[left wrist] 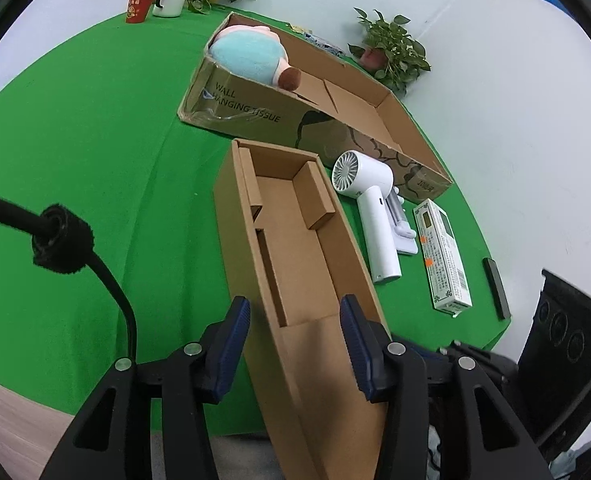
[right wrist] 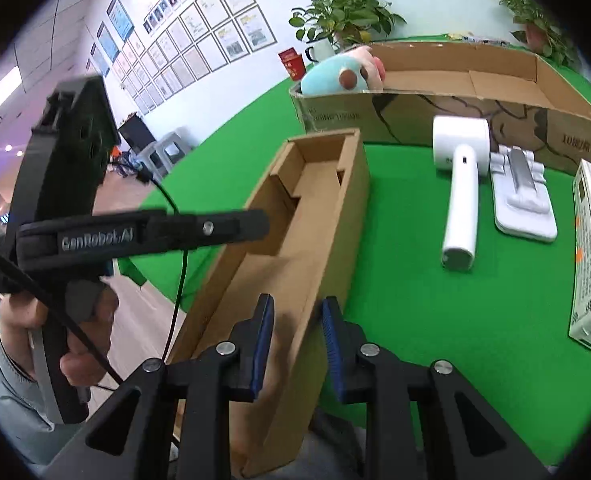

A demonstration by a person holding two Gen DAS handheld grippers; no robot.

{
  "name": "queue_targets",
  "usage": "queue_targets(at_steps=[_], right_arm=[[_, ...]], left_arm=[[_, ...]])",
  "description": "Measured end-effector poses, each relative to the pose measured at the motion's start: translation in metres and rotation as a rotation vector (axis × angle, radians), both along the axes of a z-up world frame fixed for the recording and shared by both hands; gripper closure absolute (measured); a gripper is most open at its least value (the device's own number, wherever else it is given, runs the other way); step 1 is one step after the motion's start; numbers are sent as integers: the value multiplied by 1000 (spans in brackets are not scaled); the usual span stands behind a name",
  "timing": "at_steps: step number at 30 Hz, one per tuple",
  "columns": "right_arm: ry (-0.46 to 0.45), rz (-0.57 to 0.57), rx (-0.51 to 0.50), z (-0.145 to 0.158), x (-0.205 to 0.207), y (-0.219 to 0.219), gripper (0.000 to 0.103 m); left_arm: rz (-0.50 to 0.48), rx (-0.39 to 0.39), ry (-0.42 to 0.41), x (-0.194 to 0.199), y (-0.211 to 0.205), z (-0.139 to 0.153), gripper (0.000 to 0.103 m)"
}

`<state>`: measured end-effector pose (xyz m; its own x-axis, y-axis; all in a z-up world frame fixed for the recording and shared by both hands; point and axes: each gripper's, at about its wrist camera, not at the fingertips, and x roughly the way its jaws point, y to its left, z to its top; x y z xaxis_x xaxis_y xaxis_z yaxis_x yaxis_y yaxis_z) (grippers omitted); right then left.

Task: Organize objects
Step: 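Carry the cardboard insert with the right gripper over the large box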

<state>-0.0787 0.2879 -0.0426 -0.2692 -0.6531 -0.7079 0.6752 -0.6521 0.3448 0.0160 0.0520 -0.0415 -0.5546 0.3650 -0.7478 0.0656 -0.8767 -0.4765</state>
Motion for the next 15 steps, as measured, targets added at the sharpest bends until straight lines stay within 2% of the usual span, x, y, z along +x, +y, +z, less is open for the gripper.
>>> queue_targets(at_steps=[2,4,6,8,12,15], right_arm=[[7,-11,22,-1,-3,-2,80],[14,-22,49,-1,-3,-4,88],[34,-32,68,-1,-1,-7,88],[60,-33,92,-1,3,-13,89],[103,-50,149,-1,3,-22,90],[131,-78,169,0,1,-27,92]], left_arm=[[-11,7,-1,1,4,-3,59],[-16,3,-3,2,10,-6,59],[-13,-12,-3,4,12,-9,59],[1,-27,-7,6,12,-12,63],[27,-65,-9,7,11,-13,83],[39,-77,-7,6,10,-14,82]])
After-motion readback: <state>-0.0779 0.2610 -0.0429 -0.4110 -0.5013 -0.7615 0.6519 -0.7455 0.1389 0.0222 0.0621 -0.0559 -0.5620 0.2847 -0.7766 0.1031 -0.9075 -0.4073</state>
